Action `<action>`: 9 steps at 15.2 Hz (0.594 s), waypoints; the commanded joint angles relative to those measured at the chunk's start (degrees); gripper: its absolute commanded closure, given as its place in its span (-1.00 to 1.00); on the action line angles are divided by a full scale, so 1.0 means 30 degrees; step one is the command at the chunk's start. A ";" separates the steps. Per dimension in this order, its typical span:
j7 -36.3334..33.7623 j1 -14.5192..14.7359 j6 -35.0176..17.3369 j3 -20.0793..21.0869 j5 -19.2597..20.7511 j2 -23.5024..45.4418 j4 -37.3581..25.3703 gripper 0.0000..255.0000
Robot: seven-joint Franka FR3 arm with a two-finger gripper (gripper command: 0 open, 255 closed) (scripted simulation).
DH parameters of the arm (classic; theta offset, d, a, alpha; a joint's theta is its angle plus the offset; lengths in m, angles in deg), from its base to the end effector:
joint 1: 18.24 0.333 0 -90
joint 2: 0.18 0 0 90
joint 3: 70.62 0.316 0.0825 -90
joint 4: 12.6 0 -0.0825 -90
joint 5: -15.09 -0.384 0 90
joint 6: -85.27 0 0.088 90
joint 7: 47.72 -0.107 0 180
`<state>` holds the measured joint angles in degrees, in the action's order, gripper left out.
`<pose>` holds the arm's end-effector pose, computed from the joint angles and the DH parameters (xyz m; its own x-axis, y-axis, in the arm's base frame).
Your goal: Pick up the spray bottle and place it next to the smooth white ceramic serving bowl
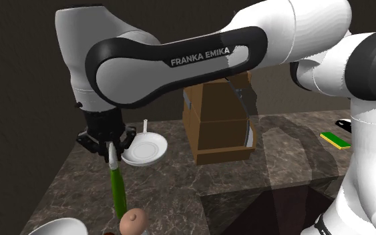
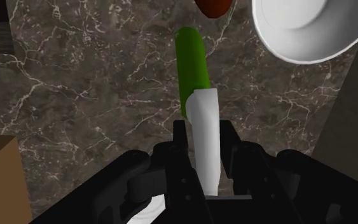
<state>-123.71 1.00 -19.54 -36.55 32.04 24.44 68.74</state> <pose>0.4748 0.4847 0.4897 0.9276 -0.3680 0.0650 -0.3662 -0.9298 -0.0377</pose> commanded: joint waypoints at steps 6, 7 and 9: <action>-0.0238 -0.0184 -0.1754 -0.0116 0.0199 0.0168 0.1633 1.00; -0.0278 -0.0195 -0.1984 -0.0138 0.0241 0.0214 0.1828 1.00; -0.0311 -0.0203 -0.2168 -0.0156 0.0275 0.0253 0.1983 1.00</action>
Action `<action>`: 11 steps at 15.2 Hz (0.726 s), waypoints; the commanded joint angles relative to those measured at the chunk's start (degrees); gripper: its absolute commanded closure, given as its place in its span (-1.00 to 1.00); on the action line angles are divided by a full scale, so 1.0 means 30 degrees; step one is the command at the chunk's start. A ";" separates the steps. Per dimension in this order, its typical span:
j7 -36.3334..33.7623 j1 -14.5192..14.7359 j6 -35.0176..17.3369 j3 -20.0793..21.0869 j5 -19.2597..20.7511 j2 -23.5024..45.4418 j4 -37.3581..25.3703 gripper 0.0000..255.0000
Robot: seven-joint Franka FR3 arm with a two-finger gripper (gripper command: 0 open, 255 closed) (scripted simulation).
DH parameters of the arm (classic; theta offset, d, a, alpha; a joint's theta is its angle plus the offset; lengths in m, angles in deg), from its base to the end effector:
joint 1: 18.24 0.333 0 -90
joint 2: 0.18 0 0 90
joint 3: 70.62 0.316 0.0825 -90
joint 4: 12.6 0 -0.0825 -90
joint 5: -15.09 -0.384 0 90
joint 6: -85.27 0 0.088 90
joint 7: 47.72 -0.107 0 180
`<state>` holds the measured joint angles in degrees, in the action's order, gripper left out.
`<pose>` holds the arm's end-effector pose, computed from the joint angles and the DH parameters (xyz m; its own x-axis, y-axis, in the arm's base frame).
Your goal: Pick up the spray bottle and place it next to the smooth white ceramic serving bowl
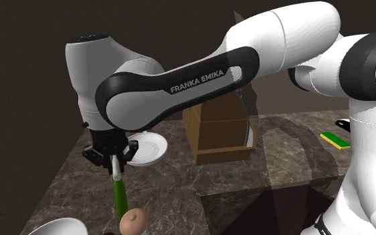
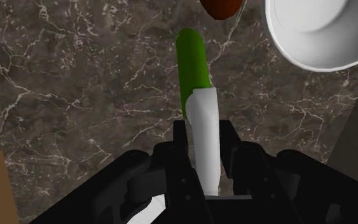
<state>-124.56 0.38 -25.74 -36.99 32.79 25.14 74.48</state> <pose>0.4750 0.4839 0.4442 0.9277 -0.3678 0.0646 -0.3660 -0.9299 -0.0376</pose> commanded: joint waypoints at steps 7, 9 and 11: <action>-0.0025 0.0005 -0.0099 -0.0009 0.0024 0.0023 0.0065 1.00; -0.0027 0.0006 -0.0100 -0.0009 0.0024 0.0023 0.0067 -1.00; -0.0027 0.0006 -0.0100 -0.0008 0.0024 0.0023 0.0067 -1.00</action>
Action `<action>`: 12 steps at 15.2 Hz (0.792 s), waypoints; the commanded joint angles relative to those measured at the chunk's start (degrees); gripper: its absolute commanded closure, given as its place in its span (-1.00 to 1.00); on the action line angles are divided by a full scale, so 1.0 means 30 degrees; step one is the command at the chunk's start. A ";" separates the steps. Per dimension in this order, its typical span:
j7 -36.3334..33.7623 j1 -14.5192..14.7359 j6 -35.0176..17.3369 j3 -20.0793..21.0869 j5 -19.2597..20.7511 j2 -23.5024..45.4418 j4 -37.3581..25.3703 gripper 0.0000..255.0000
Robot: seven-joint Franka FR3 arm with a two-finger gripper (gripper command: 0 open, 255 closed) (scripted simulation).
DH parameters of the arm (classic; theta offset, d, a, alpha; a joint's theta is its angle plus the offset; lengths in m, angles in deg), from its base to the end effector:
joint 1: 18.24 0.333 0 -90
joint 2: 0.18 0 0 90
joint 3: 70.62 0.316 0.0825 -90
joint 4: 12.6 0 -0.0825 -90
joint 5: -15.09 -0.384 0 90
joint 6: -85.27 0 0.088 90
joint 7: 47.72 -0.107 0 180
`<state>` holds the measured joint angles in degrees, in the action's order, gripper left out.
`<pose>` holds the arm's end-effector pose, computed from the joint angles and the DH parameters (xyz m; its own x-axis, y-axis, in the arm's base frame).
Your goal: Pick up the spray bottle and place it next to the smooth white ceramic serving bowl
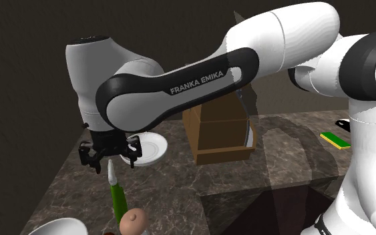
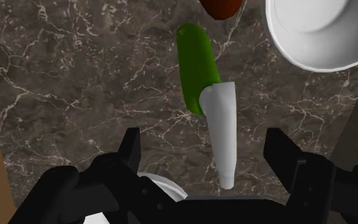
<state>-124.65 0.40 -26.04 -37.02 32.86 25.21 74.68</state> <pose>0.4749 0.4842 0.4422 0.9276 -0.3680 0.0650 -0.3662 -0.9298 -0.0384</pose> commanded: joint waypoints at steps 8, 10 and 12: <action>0.0302 0.0119 0.2135 0.0220 -0.0391 -0.0514 -0.1726 -1.00; 0.0301 0.0120 0.2136 0.0219 -0.0389 -0.0511 -0.1729 -1.00; 0.0301 0.0120 0.2136 0.0219 -0.0389 -0.0511 -0.1729 -1.00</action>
<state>-123.75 0.75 -19.66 -36.36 31.70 23.67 69.52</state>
